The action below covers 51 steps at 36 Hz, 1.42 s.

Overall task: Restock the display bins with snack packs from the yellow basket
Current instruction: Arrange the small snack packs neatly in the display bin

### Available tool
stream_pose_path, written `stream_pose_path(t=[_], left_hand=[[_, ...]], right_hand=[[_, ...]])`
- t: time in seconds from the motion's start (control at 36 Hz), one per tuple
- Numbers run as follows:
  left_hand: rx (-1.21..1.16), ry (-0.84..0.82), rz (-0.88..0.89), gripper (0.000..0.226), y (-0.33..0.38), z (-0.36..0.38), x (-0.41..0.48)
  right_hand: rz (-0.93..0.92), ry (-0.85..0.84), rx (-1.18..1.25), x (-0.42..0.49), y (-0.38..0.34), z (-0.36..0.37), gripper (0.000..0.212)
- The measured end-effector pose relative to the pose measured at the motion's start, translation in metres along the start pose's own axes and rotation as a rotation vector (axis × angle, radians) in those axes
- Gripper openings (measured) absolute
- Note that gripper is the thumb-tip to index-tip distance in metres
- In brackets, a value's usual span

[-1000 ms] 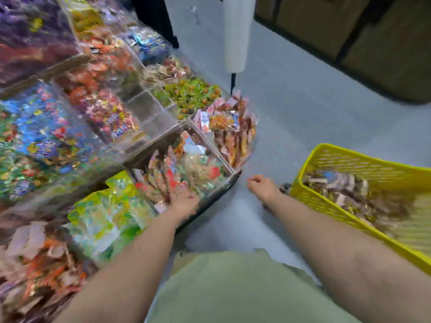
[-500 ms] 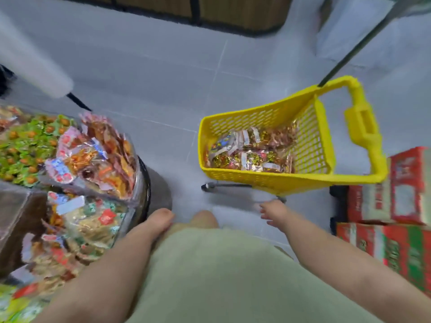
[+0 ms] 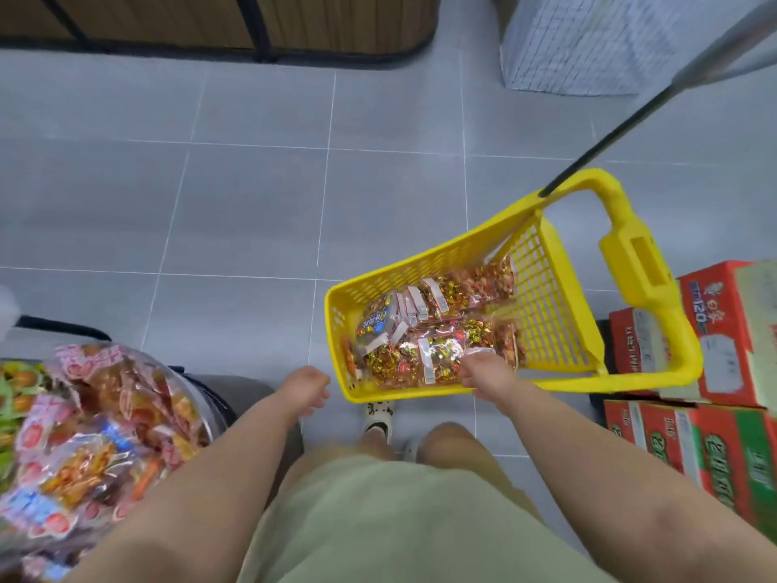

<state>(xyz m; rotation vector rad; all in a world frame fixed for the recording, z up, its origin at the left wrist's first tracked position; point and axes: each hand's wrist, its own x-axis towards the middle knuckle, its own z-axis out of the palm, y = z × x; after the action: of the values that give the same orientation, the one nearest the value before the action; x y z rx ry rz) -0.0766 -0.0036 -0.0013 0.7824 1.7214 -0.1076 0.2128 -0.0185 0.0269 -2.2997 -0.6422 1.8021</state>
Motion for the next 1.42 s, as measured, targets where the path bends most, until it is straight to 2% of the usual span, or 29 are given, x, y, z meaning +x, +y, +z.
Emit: stream_pose_path(t=[0.17, 0.25, 0.31, 0.36, 0.44, 0.53, 0.69, 0.75, 0.83, 0.94, 1.0, 1.14, 1.22, 1.28, 1.33, 1.42], left_hand=[[-0.094, 0.099, -0.026, 0.017, 0.028, -0.019, 0.046], [-0.073, 0.158, -0.006, 0.019, 0.038, -0.017, 0.072], [-0.074, 0.208, -0.036, 0.043, 0.042, -0.012, 0.092], [-0.076, 0.216, -0.007, 0.054, 0.047, -0.005, 0.109], [-0.103, 0.230, -0.002, 0.052, 0.051, 0.011, 0.134], [-0.196, 0.318, -0.006, 0.046, 0.051, 0.027, 0.150], [-0.254, 0.523, 0.051, 0.030, 0.050, 0.041, 0.158], [-0.294, 0.530, 0.031, 0.025, 0.050, 0.042, 0.159], [-0.316, 0.539, 0.027, 0.025, 0.049, 0.044, 0.159], [-0.329, 0.540, 0.027, 0.026, 0.052, 0.043, 0.156], [-0.324, 0.532, 0.025, 0.027, 0.055, 0.042, 0.154], [-0.352, 0.522, 0.089, 0.025, 0.059, 0.039, 0.145], [-0.427, 0.668, 0.168, 0.022, 0.056, 0.037, 0.134], [-0.489, 0.797, 0.195, 0.016, 0.056, 0.036, 0.124], [-0.562, 0.738, 0.204, 0.010, 0.057, 0.036, 0.114], [-0.739, 0.285, 0.102, 0.021, 0.060, 0.035, 0.097]], right_hand=[[0.014, -0.039, 0.164, 0.044, -0.049, 0.024, 0.014], [0.026, -0.080, 0.097, 0.077, -0.065, 0.042, 0.014], [0.023, -0.082, 0.045, 0.100, -0.073, 0.053, 0.020], [-0.004, -0.110, -0.075, 0.123, -0.080, 0.064, 0.030], [-0.019, -0.158, -0.204, 0.150, -0.088, 0.081, 0.034], [-0.036, -0.136, -0.354, 0.171, -0.093, 0.092, 0.034], [-0.052, 0.033, -0.243, 0.201, -0.087, 0.112, 0.016], [-0.043, 0.098, -0.243, 0.212, -0.082, 0.119, 0.027], [-0.001, 0.088, -0.294, 0.219, -0.081, 0.124, 0.035], [-0.045, 0.024, -0.369, 0.222, -0.079, 0.122, 0.045], [-0.040, 0.031, -0.322, 0.220, -0.079, 0.117, 0.041], [0.127, -0.016, 0.131, 0.204, -0.080, 0.081, 0.039], [0.172, -0.086, 0.217, 0.187, -0.077, 0.052, 0.036], [0.168, -0.201, 0.235, 0.177, -0.075, 0.039, 0.037], [0.137, -0.373, 0.240, 0.165, -0.073, 0.034, 0.036], [0.063, -0.533, 0.206, 0.150, -0.071, 0.044, 0.031]])
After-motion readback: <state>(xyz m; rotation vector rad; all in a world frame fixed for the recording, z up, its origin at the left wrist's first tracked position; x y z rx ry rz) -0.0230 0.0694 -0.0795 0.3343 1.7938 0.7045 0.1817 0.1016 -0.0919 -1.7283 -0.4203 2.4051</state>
